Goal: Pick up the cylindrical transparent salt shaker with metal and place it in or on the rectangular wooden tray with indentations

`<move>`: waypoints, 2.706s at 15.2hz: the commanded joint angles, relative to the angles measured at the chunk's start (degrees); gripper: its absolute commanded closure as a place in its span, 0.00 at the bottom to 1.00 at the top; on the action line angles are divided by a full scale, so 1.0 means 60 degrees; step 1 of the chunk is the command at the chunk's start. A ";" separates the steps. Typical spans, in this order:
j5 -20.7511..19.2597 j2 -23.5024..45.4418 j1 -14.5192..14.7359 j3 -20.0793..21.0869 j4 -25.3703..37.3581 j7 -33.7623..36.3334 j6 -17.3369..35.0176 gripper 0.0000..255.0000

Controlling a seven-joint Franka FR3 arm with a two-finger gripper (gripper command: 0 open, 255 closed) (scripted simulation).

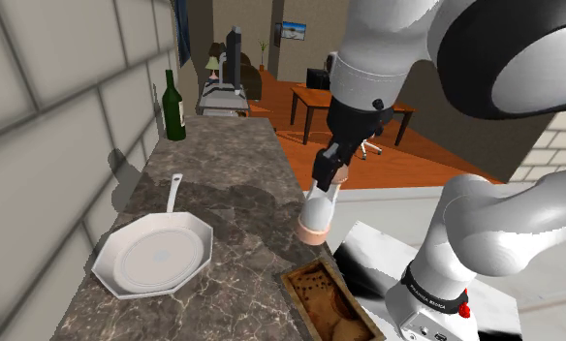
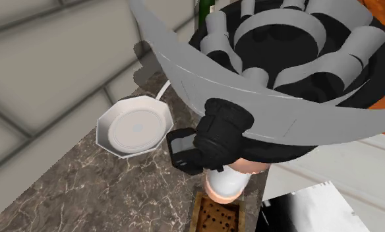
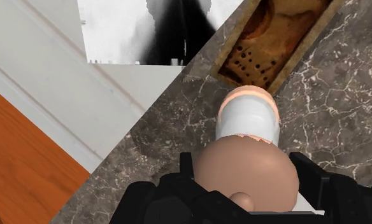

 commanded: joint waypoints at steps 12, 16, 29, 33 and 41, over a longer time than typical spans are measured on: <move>0.1085 -0.1417 0.0979 0.0850 -0.0240 0.1013 -0.1323 1.00; 0.1259 -0.1526 0.1087 0.1022 -0.0777 0.1099 -0.0910 1.00; 0.1909 -0.1623 0.1431 0.1717 -0.2374 0.1410 0.0530 1.00; 0.2061 -0.1584 0.1497 0.1892 -0.2677 0.1481 0.0855 1.00; 0.2062 -0.1583 0.1497 0.1892 -0.2677 0.1481 0.0856 0.00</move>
